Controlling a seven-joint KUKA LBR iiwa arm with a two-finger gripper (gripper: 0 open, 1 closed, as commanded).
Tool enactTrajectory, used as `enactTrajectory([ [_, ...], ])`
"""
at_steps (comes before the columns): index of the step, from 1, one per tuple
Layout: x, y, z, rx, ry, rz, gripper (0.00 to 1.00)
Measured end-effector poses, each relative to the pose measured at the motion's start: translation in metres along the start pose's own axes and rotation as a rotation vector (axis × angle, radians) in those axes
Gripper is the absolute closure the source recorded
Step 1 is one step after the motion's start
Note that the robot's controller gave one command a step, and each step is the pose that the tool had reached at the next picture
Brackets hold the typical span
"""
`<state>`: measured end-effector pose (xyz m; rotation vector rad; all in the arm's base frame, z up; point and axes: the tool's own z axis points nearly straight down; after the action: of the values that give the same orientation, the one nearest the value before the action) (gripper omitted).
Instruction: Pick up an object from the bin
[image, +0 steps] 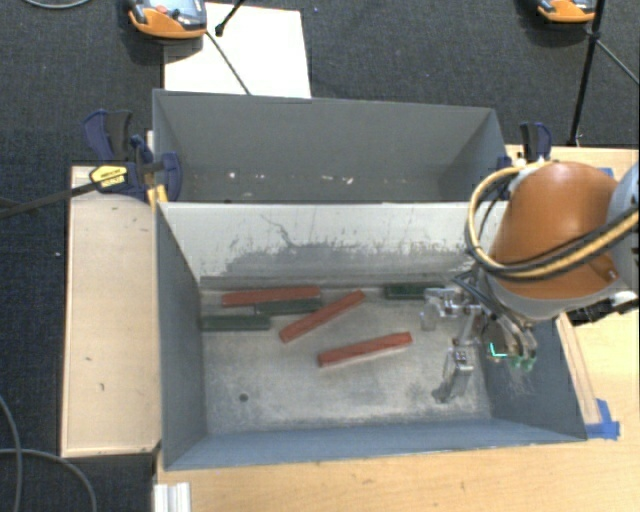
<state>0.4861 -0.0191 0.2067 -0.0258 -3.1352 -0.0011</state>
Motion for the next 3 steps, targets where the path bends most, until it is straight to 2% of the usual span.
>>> enactTrajectory([
  [1, -0.002, 0.0, -0.004, 0.0, -0.008, -0.001, 0.0],
  [2, -0.032, 0.024, 0.05, 0.001, -0.016, -0.06, 0.0],
  [3, -0.058, 0.051, 0.099, 0.0, -0.011, -0.066, 0.0],
])
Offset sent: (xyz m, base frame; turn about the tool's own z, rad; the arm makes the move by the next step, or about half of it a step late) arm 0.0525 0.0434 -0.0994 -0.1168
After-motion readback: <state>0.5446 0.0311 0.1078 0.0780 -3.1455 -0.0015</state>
